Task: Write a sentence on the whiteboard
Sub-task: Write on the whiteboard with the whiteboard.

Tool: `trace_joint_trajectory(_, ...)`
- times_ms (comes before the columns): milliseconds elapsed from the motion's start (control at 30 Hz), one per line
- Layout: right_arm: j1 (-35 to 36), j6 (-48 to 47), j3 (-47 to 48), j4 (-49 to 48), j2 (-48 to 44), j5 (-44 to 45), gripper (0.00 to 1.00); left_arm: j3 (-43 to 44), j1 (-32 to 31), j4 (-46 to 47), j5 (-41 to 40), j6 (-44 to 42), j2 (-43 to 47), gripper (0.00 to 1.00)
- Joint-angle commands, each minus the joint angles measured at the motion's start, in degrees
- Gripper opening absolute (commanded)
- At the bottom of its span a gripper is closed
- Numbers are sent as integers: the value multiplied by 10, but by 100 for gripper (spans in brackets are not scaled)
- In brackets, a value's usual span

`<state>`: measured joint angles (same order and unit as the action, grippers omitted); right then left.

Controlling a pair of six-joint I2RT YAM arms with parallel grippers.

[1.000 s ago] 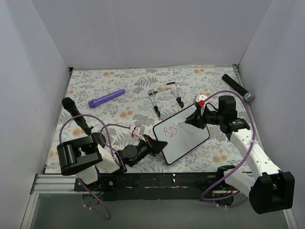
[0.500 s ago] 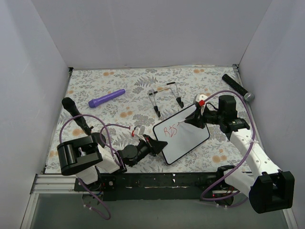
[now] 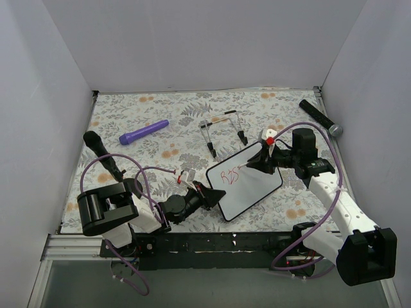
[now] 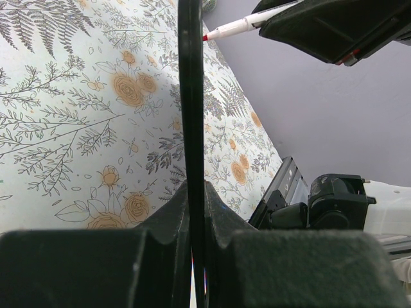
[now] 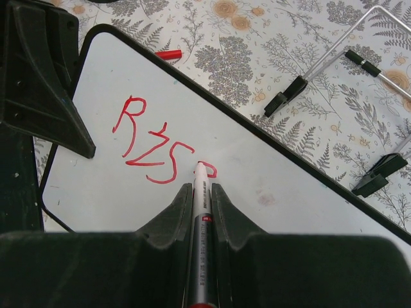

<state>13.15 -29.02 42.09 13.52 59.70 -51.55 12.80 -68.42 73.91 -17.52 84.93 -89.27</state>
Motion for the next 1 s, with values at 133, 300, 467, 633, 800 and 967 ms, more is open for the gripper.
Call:
trace_joint_trajectory(133, 9, -52, 13, 57, 16, -4, 1, 3, -6, 58, 16, -21, 8, 0)
trace_joint_trajectory(300, 8, -77, 11, 91, 13, 12, 1, 0, -6, 58, 13, -21, 8, 0)
trace_joint_trajectory(467, 9, -75, 9, 92, 6, 43, 1, 0, -6, 57, 13, -21, 9, 0)
trace_joint_trajectory(633, 8, -59, 10, 78, -2, 72, 1, -1, -6, 58, 12, -21, 9, 0)
trace_joint_trajectory(800, 7, -46, 18, 65, -12, 94, 1, -2, -6, 60, 13, -21, 10, 0)
trace_joint_trajectory(967, 6, -46, 39, 72, -19, 78, 1, -4, -6, 61, 11, -21, 11, 0)
